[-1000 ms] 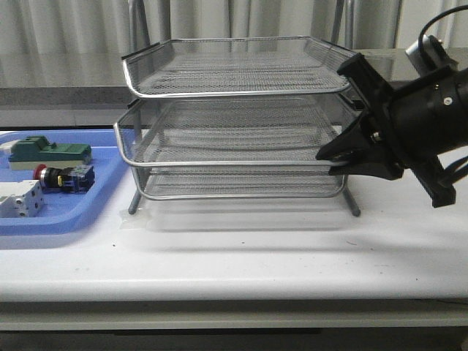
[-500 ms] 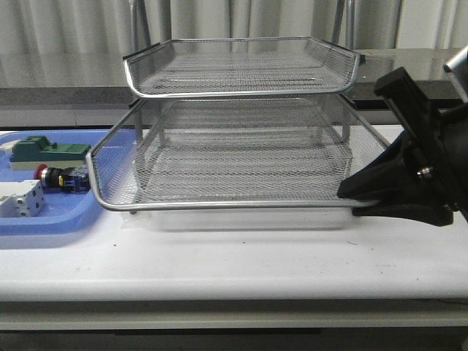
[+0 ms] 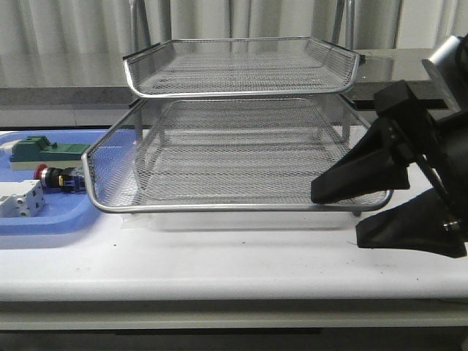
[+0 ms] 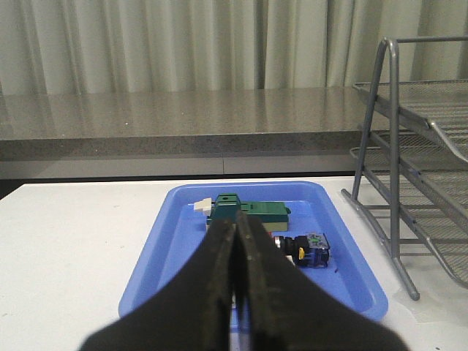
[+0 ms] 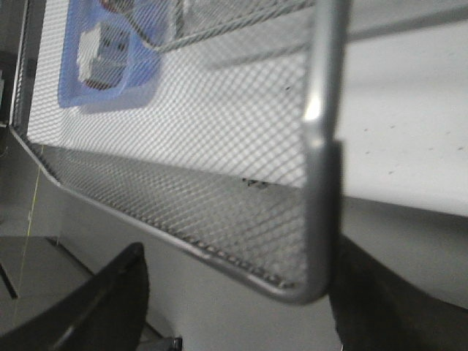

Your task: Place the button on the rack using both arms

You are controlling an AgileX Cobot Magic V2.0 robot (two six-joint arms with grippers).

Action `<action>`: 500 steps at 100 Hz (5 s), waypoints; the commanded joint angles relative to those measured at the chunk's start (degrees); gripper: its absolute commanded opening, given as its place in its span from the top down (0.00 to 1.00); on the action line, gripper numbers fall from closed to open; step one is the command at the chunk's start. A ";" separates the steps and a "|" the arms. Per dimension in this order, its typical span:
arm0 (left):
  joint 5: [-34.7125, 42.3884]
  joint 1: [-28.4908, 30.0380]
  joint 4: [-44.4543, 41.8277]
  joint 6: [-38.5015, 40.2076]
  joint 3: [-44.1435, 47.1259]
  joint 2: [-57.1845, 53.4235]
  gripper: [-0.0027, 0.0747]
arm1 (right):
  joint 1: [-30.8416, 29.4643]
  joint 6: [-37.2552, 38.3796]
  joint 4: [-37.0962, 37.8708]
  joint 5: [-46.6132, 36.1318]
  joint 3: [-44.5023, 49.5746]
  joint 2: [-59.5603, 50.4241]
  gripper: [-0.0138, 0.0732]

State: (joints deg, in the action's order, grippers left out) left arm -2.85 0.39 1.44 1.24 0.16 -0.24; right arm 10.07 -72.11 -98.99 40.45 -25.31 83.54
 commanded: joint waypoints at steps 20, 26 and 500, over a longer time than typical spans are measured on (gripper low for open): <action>4.69 0.07 0.03 0.35 2.02 -1.84 0.99 | 0.07 4.50 13.36 4.27 -0.90 -2.12 0.23; 4.69 0.07 0.03 0.35 2.02 -1.84 0.99 | 0.07 6.89 17.00 3.36 -0.90 -3.50 0.23; -37.37 -0.15 5.61 -18.16 -71.61 83.66 0.14 | 0.07 82.20 104.68 12.85 -18.41 -47.02 0.92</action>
State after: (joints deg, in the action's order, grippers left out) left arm -43.47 0.39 5.20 -16.91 -69.29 85.37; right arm 10.07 10.31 4.76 55.99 -41.79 36.53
